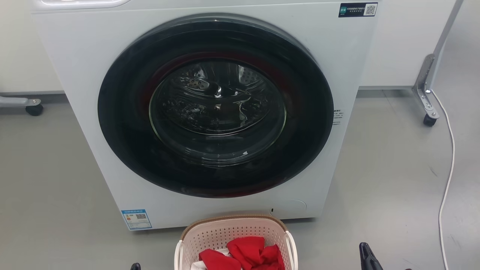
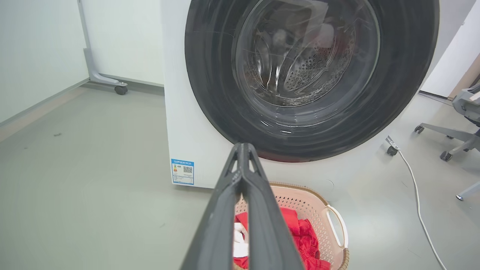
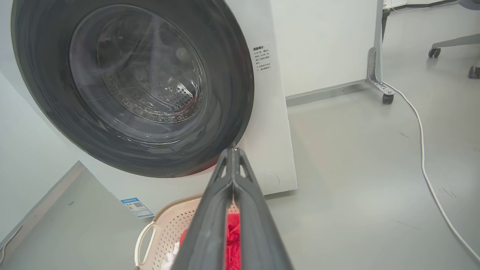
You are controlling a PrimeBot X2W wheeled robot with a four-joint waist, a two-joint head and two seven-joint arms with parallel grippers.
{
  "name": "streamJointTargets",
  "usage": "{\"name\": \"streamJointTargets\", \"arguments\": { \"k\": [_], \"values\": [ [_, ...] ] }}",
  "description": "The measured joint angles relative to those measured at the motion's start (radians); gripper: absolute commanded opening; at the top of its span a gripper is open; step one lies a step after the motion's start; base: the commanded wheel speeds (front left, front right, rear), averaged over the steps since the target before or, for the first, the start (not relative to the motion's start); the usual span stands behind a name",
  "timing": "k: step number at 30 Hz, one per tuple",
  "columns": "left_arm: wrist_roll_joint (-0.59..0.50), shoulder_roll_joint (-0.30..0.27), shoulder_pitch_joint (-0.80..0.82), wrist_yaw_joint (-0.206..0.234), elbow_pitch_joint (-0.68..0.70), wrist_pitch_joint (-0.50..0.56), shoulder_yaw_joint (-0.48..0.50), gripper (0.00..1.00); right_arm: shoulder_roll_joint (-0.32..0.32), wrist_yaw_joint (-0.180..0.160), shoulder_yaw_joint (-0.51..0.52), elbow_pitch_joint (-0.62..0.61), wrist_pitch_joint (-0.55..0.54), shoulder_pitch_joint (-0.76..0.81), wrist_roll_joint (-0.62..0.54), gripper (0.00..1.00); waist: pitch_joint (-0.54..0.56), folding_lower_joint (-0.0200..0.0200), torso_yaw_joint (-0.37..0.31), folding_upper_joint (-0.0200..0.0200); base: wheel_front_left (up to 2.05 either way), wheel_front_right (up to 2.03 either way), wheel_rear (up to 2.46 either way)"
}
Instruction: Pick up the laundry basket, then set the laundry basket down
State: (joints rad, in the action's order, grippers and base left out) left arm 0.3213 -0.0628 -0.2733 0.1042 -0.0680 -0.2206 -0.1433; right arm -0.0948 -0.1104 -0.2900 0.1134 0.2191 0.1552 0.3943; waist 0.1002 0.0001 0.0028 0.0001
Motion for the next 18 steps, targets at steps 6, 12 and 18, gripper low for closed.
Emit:
{"name": "streamJointTargets", "arguments": {
  "k": [6, 12, 18],
  "values": [
    [0.101, 0.001, 0.016, -0.016, -0.016, 0.025, 0.014, 0.00, 0.004, 0.015, 0.029, 0.012, -0.025, -0.009, 0.088, 0.00, -0.007, 0.0000, 0.000, 0.0000, 0.00, 0.00, 0.00],
    [0.187, 0.001, 0.041, -0.027, -0.030, 0.049, 0.032, 0.00, 0.009, 0.032, 0.058, 0.023, -0.049, -0.028, 0.174, 0.00, -0.014, 0.0000, 0.000, 0.0000, 0.00, 0.00, 0.00],
    [0.267, 0.003, 0.064, -0.043, -0.046, 0.073, 0.048, 0.00, 0.013, 0.045, 0.087, 0.035, -0.072, -0.046, 0.254, 0.00, -0.021, 0.0000, -0.001, 0.0000, 0.00, 0.00, 0.00]
  ]
}}
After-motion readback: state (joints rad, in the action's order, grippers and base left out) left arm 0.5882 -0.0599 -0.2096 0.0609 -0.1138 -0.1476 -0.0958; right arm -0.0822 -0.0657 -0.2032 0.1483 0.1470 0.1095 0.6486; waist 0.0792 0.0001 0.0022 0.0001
